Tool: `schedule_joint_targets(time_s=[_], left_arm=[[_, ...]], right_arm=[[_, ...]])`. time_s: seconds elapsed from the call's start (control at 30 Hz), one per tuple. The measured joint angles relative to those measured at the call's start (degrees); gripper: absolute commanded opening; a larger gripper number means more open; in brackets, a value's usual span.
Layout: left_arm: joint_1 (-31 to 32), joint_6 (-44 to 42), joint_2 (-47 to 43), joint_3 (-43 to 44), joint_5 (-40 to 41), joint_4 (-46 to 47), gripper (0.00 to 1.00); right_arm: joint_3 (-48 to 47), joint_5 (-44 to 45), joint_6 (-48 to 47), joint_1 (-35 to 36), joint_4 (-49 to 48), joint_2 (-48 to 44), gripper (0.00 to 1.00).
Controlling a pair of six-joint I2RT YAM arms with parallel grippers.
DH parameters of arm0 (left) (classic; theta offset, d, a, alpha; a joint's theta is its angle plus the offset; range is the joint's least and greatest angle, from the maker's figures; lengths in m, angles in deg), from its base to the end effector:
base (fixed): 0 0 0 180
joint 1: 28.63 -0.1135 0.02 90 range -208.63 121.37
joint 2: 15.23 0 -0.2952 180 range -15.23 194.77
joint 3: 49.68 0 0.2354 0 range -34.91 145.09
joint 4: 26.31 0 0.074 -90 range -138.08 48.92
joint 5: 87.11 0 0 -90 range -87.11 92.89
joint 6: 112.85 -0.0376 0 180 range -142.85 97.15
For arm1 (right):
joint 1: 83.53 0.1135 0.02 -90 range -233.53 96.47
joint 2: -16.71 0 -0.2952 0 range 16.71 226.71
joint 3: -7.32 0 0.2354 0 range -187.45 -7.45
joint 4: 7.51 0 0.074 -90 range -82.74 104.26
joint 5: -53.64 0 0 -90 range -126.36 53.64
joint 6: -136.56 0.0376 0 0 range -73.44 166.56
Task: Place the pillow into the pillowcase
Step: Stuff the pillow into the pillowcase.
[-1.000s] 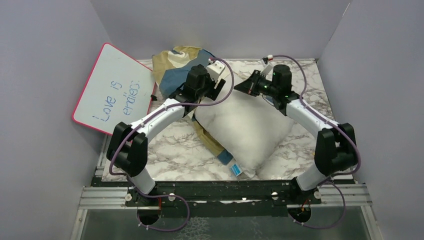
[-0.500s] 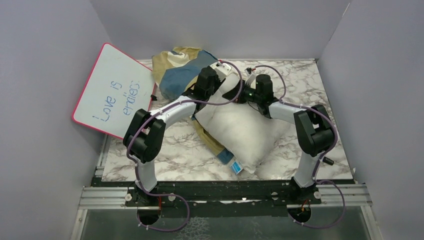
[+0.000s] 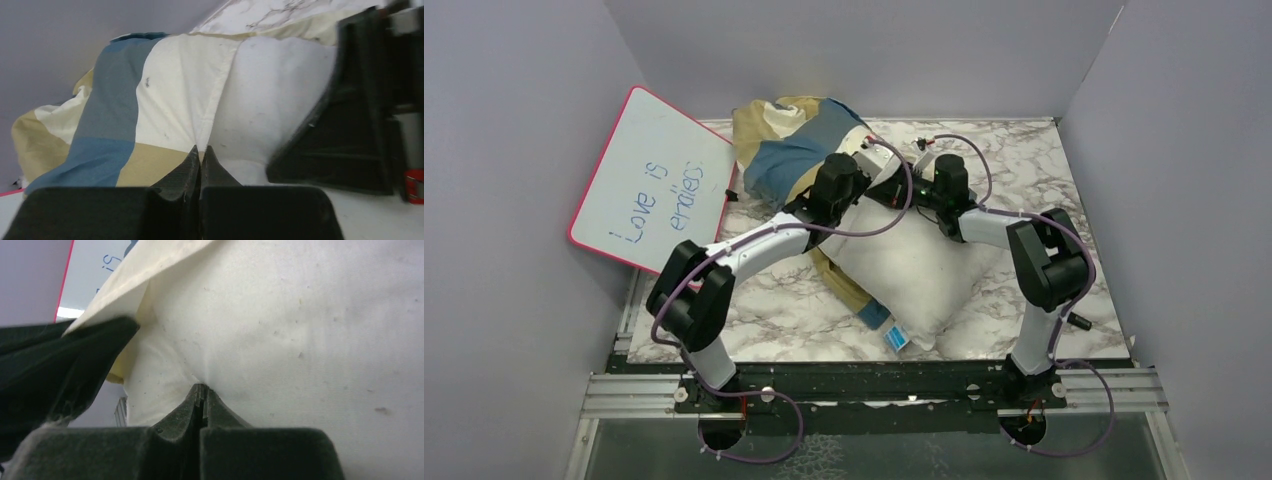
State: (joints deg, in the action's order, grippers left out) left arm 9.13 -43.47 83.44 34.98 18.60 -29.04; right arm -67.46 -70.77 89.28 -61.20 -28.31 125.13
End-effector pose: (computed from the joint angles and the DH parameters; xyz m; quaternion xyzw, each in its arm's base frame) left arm 0.3212 -0.2359 0.3166 0.3165 0.7338 0.0204 0.6008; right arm 0.3727 0.1761 0.2398 -0.0494 0.7676 0.5153 0.3779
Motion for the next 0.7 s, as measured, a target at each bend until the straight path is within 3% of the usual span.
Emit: schedule_joint_targets(time_s=[0.2, 0.53, 0.57, 0.7], left_arm=[[3.3, 7.1, -5.1, -6.5, -4.7, 3.3, 0.0], [1.3, 18.1, -3.6, -9.9, -7.5, 8.5, 0.0], [0.8, 19.1, -3.6, -9.9, -7.9, 8.6, 0.03], [-2.3, 24.0, -3.7, -9.9, -12.0, 8.1, 0.31]], right_arm=[[1.4, 0.3, 3.0, 0.1, -4.0, 0.8, 0.0], [4.5, 3.5, 7.7, 0.2, -11.1, 1.2, 0.0], [4.7, 3.6, 7.7, 0.2, -11.2, 1.1, 0.02], [4.9, 4.1, 6.6, 0.3, -9.9, -0.3, 0.12]])
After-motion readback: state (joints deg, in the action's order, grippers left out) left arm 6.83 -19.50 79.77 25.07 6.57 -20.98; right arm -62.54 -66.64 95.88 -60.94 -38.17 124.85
